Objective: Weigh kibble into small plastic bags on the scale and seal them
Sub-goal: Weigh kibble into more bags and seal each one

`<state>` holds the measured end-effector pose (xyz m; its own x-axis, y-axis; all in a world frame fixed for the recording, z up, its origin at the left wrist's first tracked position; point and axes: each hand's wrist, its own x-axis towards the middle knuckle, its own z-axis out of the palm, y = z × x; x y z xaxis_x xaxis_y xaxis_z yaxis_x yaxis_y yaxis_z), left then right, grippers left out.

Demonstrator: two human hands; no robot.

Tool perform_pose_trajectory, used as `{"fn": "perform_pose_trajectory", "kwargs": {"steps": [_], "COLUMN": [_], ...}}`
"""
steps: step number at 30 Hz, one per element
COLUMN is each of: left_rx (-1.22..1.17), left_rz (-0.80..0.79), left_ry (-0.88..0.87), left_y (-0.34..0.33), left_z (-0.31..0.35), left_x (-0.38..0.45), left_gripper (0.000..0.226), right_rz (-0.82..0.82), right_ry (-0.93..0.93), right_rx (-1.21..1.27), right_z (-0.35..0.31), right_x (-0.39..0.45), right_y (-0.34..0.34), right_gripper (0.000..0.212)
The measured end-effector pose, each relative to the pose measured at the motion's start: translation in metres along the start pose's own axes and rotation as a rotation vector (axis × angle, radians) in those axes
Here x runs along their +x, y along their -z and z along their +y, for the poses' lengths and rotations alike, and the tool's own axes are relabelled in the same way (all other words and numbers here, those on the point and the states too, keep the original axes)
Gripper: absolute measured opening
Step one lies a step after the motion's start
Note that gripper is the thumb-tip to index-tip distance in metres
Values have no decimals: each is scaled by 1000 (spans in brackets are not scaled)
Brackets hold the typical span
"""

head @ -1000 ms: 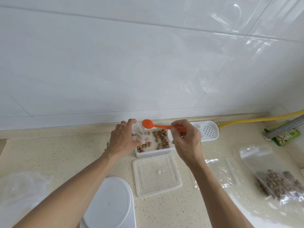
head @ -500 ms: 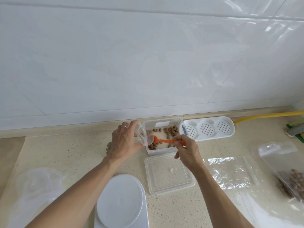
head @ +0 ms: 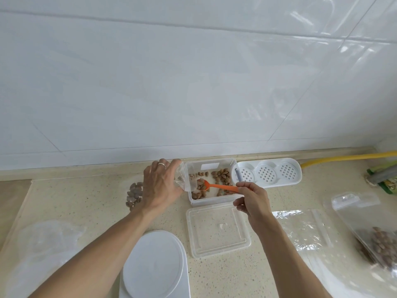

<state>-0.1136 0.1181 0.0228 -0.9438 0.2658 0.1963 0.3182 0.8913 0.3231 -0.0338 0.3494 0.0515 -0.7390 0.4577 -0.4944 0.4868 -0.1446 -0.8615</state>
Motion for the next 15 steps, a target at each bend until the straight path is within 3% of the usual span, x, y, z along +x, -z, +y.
{"fn": "perform_pose_trajectory", "kwargs": {"steps": [9,15], "left_rx": [63,-111], "left_rz": [-5,-42], "left_ry": [8,29], "left_y": [2,0], "left_z": [19,30], "left_x": [9,10], "left_gripper": [67,69], "right_rz": [46,-127], "right_ry": [185,621], "right_rx": [-17,-520], "right_z": [-46,-60], "right_x": [-15,-34], "right_y": [17,-9], "right_gripper": [16,18]}}
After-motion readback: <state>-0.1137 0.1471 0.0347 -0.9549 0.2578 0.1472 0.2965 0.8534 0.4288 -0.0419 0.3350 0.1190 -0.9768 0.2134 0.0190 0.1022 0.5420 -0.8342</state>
